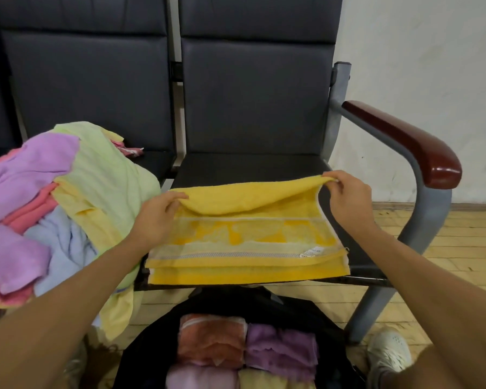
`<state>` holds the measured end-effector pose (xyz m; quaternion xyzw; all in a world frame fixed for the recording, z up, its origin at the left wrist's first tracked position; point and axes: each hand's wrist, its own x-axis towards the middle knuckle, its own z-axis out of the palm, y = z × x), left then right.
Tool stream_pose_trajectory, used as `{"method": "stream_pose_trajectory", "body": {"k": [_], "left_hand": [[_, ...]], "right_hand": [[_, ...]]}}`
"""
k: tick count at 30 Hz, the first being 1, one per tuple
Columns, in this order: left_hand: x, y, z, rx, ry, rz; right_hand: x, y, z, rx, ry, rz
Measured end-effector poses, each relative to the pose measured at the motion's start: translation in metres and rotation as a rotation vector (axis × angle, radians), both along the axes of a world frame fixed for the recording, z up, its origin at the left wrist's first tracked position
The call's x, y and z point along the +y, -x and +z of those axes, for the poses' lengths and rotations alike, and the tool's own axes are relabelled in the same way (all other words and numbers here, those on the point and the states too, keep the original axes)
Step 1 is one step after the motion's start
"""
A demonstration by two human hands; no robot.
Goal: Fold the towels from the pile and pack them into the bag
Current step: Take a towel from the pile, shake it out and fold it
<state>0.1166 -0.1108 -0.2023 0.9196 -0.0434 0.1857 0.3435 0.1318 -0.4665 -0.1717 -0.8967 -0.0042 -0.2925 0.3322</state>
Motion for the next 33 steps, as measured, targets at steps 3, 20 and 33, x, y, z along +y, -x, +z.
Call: {"method": "stream_pose_trajectory", "body": {"k": [3,20,33], "left_hand": [[-0.008,0.008,0.014,-0.079,0.161,0.024],[0.014,0.044,0.013,0.337,-0.16,-0.243],[-0.003,0.016,-0.005,0.151,-0.32,0.01]], "right_hand": [[-0.008,0.008,0.007,-0.049,-0.015,-0.016],[-0.023,0.054,0.006,0.588,0.606,0.329],[-0.009,0.004,-0.031,0.39,0.367,0.197]]}}
